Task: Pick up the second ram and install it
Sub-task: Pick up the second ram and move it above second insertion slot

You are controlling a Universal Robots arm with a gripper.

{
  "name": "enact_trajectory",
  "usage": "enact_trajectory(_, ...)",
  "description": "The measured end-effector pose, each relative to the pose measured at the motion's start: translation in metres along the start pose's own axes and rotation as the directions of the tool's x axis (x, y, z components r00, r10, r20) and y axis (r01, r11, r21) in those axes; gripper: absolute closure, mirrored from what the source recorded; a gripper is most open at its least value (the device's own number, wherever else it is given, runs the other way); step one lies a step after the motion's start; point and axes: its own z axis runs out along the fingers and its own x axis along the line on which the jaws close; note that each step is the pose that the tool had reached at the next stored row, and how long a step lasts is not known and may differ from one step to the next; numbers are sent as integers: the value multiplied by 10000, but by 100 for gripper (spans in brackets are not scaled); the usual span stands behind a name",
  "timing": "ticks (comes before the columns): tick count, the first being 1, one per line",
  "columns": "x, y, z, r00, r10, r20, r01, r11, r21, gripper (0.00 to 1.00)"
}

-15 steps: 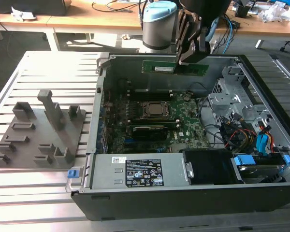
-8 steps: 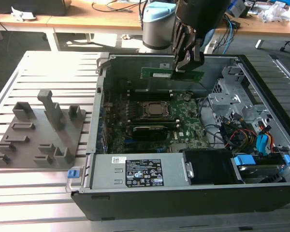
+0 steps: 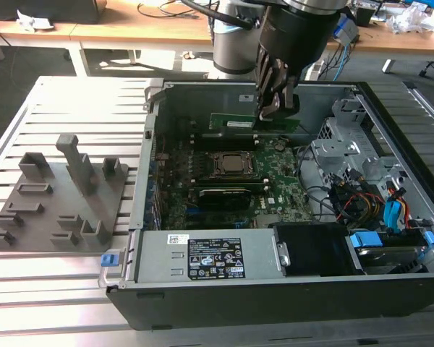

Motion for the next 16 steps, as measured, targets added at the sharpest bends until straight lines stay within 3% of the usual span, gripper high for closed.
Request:
enact_trajectory(10,15,-33,289,10000,3,1,-3,10000,-48,86)
enact_trajectory(16,21,-44,384,10000,4,1,-4,10000,-56,86)
